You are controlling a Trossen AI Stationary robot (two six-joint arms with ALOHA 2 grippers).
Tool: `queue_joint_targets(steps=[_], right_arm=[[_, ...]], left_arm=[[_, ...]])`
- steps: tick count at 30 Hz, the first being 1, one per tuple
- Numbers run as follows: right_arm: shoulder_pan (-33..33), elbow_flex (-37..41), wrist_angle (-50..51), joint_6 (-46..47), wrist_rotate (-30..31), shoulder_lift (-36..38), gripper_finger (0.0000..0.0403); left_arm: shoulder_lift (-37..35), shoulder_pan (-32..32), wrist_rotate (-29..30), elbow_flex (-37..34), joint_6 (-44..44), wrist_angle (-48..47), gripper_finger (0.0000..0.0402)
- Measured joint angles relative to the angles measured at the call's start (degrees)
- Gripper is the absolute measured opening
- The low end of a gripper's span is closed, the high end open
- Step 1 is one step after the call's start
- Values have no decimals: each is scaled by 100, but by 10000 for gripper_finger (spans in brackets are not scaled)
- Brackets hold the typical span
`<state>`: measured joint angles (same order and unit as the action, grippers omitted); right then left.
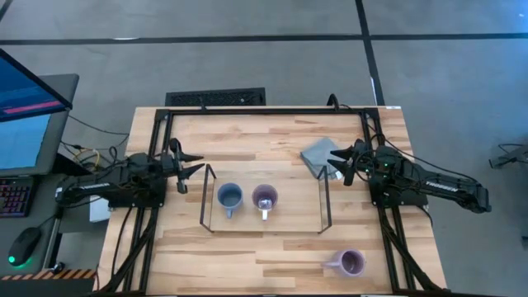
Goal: Stack small to large cups/mugs on shelf
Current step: Put the purple mug on the shelf
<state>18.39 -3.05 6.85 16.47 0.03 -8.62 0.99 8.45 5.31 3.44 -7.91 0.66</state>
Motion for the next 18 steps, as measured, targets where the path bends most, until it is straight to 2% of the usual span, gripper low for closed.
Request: queue_joint_targets(steps=[11, 18], right_arm=[[0, 0, 0, 4, 0, 0, 230], [-2, -201, -1, 309, -13, 1, 230]], left_arm=[[-1, 0, 36, 0, -922, -147, 98], [-1, 0, 22, 2, -987, -325, 98]])
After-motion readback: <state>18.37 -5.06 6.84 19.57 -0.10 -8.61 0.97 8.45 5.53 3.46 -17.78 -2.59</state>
